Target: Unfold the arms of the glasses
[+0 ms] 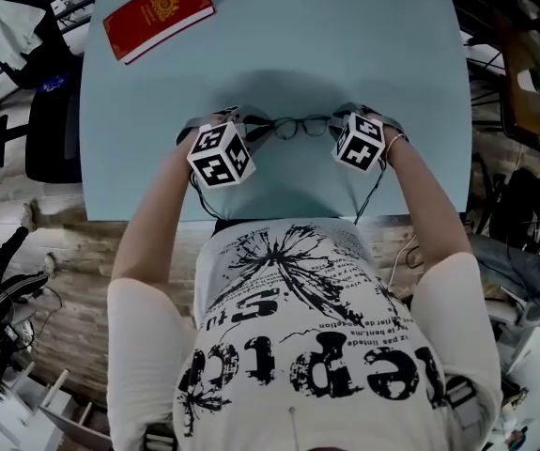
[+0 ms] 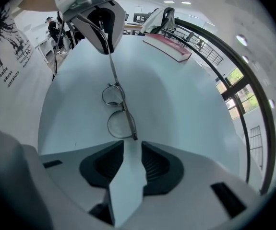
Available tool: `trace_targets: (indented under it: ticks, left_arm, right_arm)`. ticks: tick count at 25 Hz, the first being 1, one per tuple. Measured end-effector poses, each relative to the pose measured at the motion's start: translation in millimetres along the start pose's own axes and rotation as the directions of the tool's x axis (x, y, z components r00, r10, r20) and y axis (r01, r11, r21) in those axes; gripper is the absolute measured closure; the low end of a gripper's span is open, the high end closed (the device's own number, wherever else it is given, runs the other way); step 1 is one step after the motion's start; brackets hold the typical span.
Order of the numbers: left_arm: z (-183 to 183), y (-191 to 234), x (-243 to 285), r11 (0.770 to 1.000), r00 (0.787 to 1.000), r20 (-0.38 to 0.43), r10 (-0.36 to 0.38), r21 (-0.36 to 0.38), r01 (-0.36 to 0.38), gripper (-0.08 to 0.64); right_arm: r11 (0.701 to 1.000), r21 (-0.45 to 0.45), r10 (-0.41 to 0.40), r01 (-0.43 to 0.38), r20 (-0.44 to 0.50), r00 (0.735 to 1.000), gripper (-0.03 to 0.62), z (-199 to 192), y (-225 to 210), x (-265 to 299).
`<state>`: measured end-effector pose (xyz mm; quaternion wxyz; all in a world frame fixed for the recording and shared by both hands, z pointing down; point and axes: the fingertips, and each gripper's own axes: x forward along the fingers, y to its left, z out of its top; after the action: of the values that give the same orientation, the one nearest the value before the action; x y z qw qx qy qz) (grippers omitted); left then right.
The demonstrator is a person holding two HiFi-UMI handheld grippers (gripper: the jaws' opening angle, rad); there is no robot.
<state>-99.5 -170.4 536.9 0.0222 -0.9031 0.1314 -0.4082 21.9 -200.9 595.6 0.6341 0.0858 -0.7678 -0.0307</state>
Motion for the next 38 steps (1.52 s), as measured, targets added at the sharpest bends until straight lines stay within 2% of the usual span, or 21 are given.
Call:
trace_targets:
  ticks: [5,9,12,17,23,30,38]
  left_arm:
    - [1.9,0.4,-0.4,1.0,1.0,0.001,-0.013,0.01,0.013,0.529]
    - [-0.2,1.1,0.1,1.0,1.0,-0.016,-0.019,0.018,0.02,0.529]
    - [-0.5,4.2,0.8,1.0,1.0,-0.021,-0.016,0.014,0.017,0.529]
    - [-2.8,9.7,2.1,1.0,0.999,-0.048,-0.013,-0.01,0.013,0.529]
    - [-9.0,14.3,0.6,1.0,0.993,-0.115,-0.009,-0.019,0.006,0.529]
    - [-12.3,11.5,-1.9,0.999,0.991,-0.13,-0.01,-0.046,0.004,0.529]
    - [-12.8,10.0,-6.8,0.995,0.997,-0.072,0.042,-0.087,-0.048,0.529]
  right_arm:
    - [1.0,-0.015,-0.01,0.011,0.066,0.998,0.446,21.9,-0.4,-15.9]
    - [0.996,-0.071,0.05,-0.045,0.064,0.997,0.449,53.2,12.0,-8.2]
    - [0.991,-0.111,0.083,-0.079,0.031,0.996,0.461,69.8,17.9,2.2]
    - [0.984,-0.161,0.084,-0.08,0.018,0.996,0.498,88.1,17.7,18.6]
    - [0.982,-0.157,0.108,-0.102,0.025,0.994,0.56,97.0,23.3,23.9]
    - [0.991,-0.133,0.024,-0.013,0.083,0.996,0.563,95.7,17.9,5.8]
    - [0.993,-0.097,-0.037,0.062,0.243,0.969,0.563,90.5,13.5,-34.7]
